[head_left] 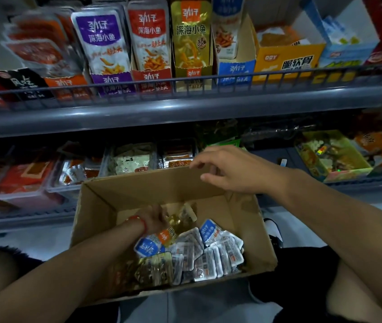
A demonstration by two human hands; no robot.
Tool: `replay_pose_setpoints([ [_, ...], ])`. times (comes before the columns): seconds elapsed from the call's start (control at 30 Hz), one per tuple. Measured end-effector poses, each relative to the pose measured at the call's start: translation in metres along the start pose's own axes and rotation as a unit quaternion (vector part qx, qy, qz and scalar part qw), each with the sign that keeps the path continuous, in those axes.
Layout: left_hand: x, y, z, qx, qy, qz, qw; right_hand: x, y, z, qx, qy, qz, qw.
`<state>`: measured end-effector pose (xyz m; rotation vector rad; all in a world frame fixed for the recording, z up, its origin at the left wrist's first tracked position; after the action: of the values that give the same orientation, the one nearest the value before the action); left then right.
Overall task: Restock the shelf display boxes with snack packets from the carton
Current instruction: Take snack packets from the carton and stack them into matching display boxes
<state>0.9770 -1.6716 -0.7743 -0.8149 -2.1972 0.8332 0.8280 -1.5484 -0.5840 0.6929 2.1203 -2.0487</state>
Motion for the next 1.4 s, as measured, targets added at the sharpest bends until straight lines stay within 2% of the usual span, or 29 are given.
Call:
replay_pose_setpoints([
  [0.03,0.001,-0.006,0.0,0.019,0.016,-0.044,0.999,0.001,0.001,0.0,0.0,0.001,-0.001,1.0],
  [0.07,0.006,-0.009,-0.008,0.003,0.036,-0.092,0.995,0.001,0.002,0.001,-0.001,0.001,-0.003,1.0],
  [0.1,0.009,-0.011,-0.014,-0.003,0.018,-0.184,0.983,0.001,0.004,0.001,-0.003,-0.001,-0.006,1.0],
  [0.13,0.012,-0.013,-0.02,0.005,-0.006,-0.295,0.955,0.0,0.007,0.003,-0.009,-0.003,-0.009,1.0],
  [0.23,0.034,-0.032,-0.041,0.028,0.02,-0.461,0.887,-0.007,0.015,0.004,-0.049,-0.02,-0.025,0.998],
  [0.37,0.058,-0.063,-0.065,0.078,0.084,-0.593,0.797,-0.015,0.025,0.0,-0.094,-0.016,-0.045,0.994],
  [0.4,0.064,-0.071,-0.071,0.091,0.091,-0.614,0.779,-0.019,0.024,0.0,-0.081,-0.025,-0.041,0.996],
  [0.47,0.071,-0.081,-0.079,0.106,0.099,-0.627,0.766,-0.025,0.015,0.0,-0.032,-0.044,-0.005,0.999],
  [0.53,0.072,-0.092,-0.086,0.142,0.095,-0.601,0.781,-0.02,0.001,0.0,0.02,-0.019,0.036,0.999],
  [0.6,0.071,-0.107,-0.094,0.191,0.112,-0.498,0.838,-0.007,-0.013,-0.001,0.048,0.034,0.086,0.995],
  [0.67,0.077,-0.116,-0.101,0.208,0.175,-0.339,0.901,0.004,-0.026,-0.005,0.06,0.07,0.184,0.979],
  [0.73,0.083,-0.113,-0.104,0.195,0.212,-0.274,0.918,0.008,-0.035,-0.011,0.049,0.081,0.293,0.951],
  [0.83,0.086,-0.113,-0.106,0.196,0.223,-0.313,0.902,0.01,-0.044,-0.021,0.057,0.084,0.332,0.938],
  [1.0,0.091,-0.124,-0.11,0.239,0.24,-0.312,0.888,0.015,-0.064,-0.032,0.166,0.115,0.265,0.943],
  [1.13,0.084,-0.139,-0.115,0.296,0.223,-0.317,0.873,0.007,-0.098,-0.034,0.195,0.101,0.23,0.948],
  [1.23,0.072,-0.146,-0.113,0.325,0.202,-0.35,0.855,0.002,-0.157,-0.03,0.277,0.09,0.156,0.944],
  [1.33,0.066,-0.149,-0.114,0.326,0.192,-0.354,0.855,-0.017,-0.214,-0.02,0.381,0.043,0.084,0.92],
  [1.4,0.063,-0.152,-0.115,0.337,0.189,-0.355,0.851,-0.028,-0.238,-0.008,0.407,0.042,0.036,0.912],
])
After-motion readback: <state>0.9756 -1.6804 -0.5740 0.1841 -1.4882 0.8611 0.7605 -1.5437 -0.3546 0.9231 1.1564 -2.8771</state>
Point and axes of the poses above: each hand's wrist, its own z-axis towards the middle knuckle, its own y-axis out of the palm, x = y × z, the point moved 7 cm from there along z, towards the middle knuckle, and after that the axes turned 11 degrees about y, right-handed, at the moved point
